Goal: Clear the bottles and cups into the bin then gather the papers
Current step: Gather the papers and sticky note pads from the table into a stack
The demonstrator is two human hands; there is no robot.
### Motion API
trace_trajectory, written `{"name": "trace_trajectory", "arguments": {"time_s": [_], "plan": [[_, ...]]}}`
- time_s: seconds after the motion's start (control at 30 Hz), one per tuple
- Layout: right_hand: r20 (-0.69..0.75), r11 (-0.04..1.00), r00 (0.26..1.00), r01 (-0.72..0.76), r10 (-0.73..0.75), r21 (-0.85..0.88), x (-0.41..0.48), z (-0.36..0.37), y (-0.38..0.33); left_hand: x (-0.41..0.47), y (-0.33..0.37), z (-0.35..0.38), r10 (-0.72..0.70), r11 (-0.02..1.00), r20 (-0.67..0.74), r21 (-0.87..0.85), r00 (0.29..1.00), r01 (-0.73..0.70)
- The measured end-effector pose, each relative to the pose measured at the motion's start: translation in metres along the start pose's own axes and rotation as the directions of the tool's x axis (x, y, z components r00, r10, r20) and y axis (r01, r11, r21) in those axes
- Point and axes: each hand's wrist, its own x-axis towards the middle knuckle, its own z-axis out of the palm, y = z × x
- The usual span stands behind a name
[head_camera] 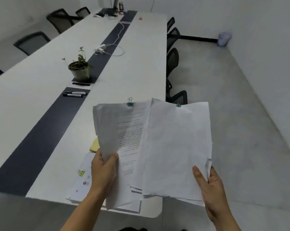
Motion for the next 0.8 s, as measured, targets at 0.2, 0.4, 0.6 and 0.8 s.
{"name": "trace_trajectory", "arguments": {"time_s": [0.2,0.4,0.6,0.8], "plan": [[0.4,0.993,0.911,-0.063,0.097,-0.097,0.107,0.017,0.013,-0.013,-0.038,0.027,-0.169,0.984,-0.385,-0.12,0.907,0.133],[0.679,0.962,0.693,-0.078,0.242,-0.263,0.174,0.033,0.011,-0.055,-0.082,0.064,-0.45,0.885,-0.606,-0.401,0.656,0.237],[0.746,0.923,0.592,0.01,0.304,-0.384,0.201,0.05,0.018,-0.054,-0.132,0.065,-0.578,0.814,-0.626,-0.49,0.523,0.313],[0.708,0.886,0.642,0.095,0.293,-0.453,0.203,0.063,0.015,-0.01,-0.166,0.039,-0.591,0.804,-0.637,-0.512,0.496,0.302]]}}
